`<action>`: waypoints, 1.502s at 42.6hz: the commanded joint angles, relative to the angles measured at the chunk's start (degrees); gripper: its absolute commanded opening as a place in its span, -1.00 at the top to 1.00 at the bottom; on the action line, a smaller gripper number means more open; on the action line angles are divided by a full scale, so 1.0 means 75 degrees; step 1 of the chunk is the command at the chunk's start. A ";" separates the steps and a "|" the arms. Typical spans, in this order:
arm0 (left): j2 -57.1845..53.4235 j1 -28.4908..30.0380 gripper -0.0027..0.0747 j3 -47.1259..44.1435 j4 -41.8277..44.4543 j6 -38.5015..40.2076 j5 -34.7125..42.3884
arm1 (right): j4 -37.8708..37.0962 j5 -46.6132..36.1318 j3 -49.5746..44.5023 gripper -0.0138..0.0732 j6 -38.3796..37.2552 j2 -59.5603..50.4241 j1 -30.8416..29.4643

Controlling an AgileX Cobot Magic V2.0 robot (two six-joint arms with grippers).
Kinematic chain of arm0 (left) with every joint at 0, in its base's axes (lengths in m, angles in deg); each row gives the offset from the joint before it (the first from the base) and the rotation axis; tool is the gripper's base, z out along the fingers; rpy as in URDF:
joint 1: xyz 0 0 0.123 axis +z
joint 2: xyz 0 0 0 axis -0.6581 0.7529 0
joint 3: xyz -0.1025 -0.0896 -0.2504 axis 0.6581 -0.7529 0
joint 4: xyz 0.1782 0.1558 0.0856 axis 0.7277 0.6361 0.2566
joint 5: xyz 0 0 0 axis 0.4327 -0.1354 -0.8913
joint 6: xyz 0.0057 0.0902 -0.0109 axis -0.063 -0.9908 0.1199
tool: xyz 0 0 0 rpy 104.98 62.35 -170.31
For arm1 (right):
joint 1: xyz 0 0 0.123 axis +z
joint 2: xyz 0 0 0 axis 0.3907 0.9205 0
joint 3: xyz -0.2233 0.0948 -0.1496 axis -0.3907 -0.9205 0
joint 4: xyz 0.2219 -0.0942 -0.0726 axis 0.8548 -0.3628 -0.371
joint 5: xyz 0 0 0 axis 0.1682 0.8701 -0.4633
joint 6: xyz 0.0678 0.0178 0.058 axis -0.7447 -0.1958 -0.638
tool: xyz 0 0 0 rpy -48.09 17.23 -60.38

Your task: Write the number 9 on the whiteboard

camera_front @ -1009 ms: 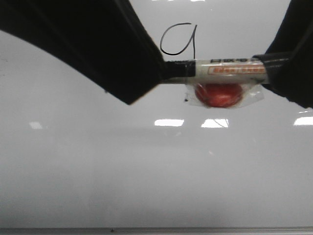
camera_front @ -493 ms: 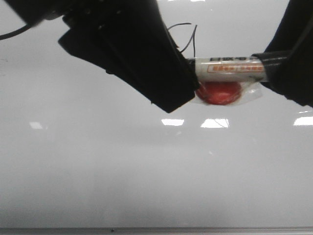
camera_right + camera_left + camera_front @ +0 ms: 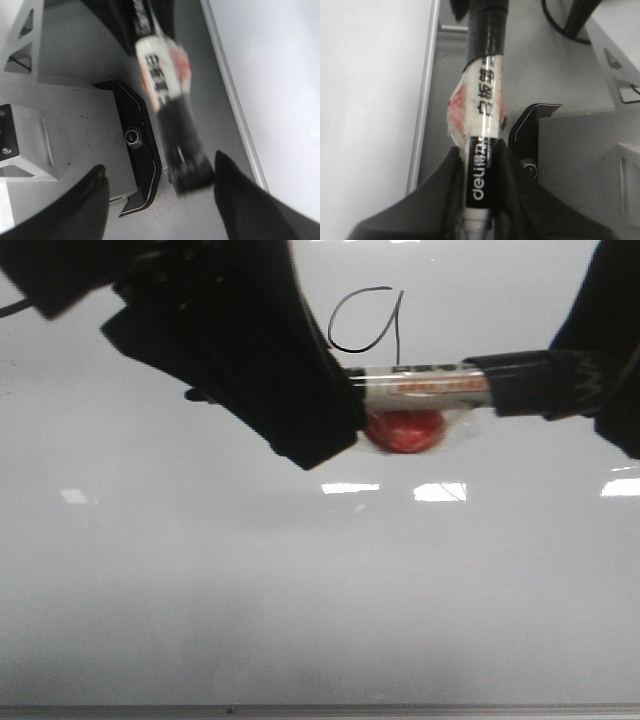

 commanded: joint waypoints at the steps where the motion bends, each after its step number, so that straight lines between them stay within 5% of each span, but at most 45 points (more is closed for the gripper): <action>1: -0.0508 -0.0027 0.98 0.0248 0.0977 0.1217 0.0278 | -0.0589 -0.0131 0.0165 -0.48 -0.0945 -0.0359 -0.0379; 10: -0.1361 -0.0013 0.98 0.0248 0.4228 0.4788 0.0141 | -0.1637 -0.0225 0.0165 -0.48 -0.3093 -0.0945 -0.1187; 16: -0.1852 -0.0013 0.98 0.0248 0.6187 0.7124 -0.0402 | -0.1683 -0.0260 0.0165 -0.48 -0.3197 -0.1267 -0.1392; 24: -0.2157 0.0140 0.98 0.0030 0.7561 0.8536 -0.0420 | -0.1683 -0.0282 0.0156 -0.48 -0.3197 -0.1379 -0.1392; 32: -0.2162 0.2430 0.98 -0.0413 0.6692 0.8312 0.0771 | -0.1683 -0.0392 -0.0039 -0.48 -0.3197 -0.1379 -0.1392; 43: -0.2162 0.6138 0.98 -0.2002 0.1419 0.4477 0.4394 | -0.1683 -0.0484 -0.0150 -0.48 -0.3197 -0.1379 -0.1392; 51: -0.1394 0.6212 0.98 -0.3109 0.1067 0.4408 0.7342 | -0.1675 -0.0764 -0.0150 -0.48 -0.3197 -0.1379 -0.1392; 64: -0.0151 0.6201 0.98 -0.3093 0.1067 0.4408 0.8596 | -0.1675 -0.0862 -0.0150 -0.48 -0.3197 -0.1379 -0.1392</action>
